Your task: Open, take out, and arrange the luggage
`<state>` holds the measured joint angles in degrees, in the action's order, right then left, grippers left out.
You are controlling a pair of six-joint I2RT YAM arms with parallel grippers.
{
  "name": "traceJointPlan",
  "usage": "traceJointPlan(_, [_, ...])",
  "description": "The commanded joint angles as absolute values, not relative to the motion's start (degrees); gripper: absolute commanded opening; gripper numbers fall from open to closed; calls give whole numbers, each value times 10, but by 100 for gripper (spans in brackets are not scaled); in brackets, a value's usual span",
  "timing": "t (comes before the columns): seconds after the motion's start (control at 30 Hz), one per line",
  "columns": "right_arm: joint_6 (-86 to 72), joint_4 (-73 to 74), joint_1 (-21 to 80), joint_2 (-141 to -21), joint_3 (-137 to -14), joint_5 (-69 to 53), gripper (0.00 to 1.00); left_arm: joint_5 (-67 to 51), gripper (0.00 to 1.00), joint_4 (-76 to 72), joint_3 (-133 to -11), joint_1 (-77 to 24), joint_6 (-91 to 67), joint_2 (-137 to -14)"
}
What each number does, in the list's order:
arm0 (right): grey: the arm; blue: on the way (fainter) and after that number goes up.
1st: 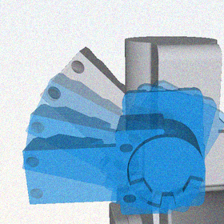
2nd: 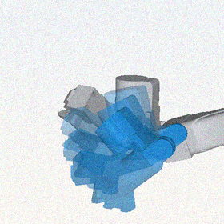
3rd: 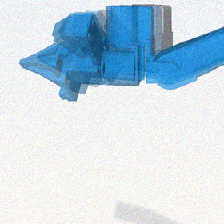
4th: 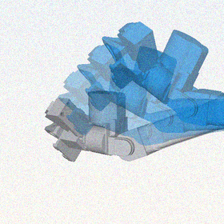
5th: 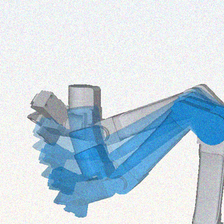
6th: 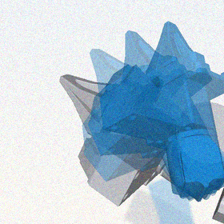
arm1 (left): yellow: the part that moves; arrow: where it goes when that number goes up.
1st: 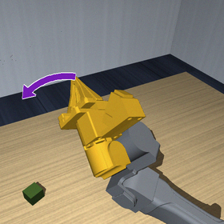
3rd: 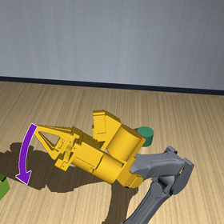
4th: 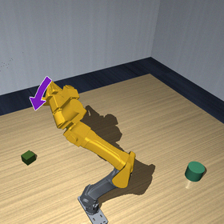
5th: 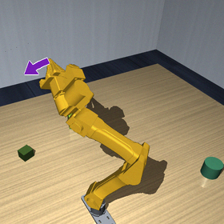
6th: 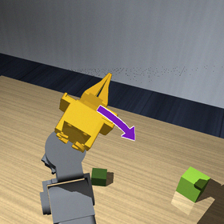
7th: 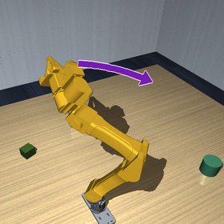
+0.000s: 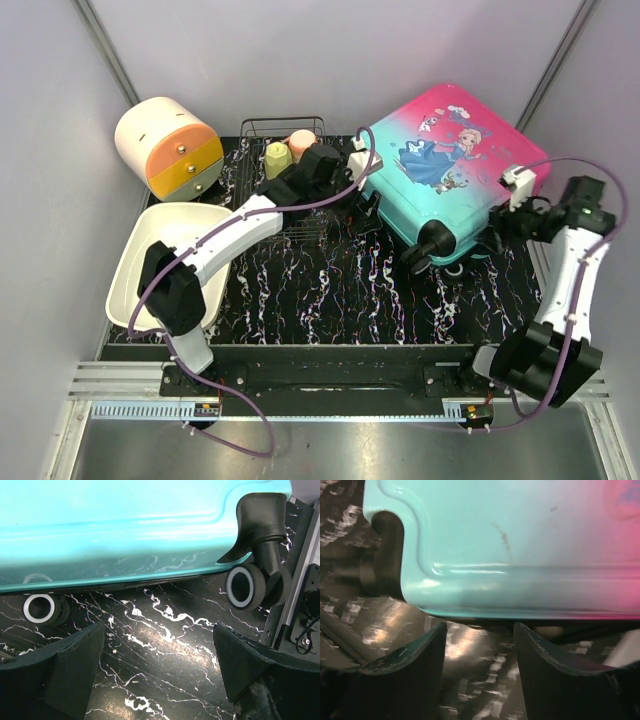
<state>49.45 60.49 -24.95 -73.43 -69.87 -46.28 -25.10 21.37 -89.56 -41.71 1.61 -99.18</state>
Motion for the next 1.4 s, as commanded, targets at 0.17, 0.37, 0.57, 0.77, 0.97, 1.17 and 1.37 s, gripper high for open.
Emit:
traceJointPlan(0.17, [1091,895,-416,-846,-874,-491,64,-318,94,179,-924,-416,19,-994])
traceJointPlan(0.37, [1372,935,-433,-919,-872,-467,66,-329,95,152,-889,-417,2,-990])
traceJointPlan(0.57, [1521,927,-430,-958,-853,-472,68,-320,95,110,-846,-416,-46,-979])
traceJointPlan(0.77, [1522,891,-405,-983,-861,-475,68,-332,95,112,-831,-414,-44,-976])
traceJointPlan(0.97, [1523,889,-375,-983,-841,-446,65,-338,95,114,-834,-408,-47,-983])
traceJointPlan(1.17, [1522,858,-361,-982,-806,-425,65,-340,94,113,-841,-403,-57,-994])
traceJointPlan(1.37, [1520,797,-345,-977,-749,-407,65,-340,94,100,-833,-404,-91,-1000])
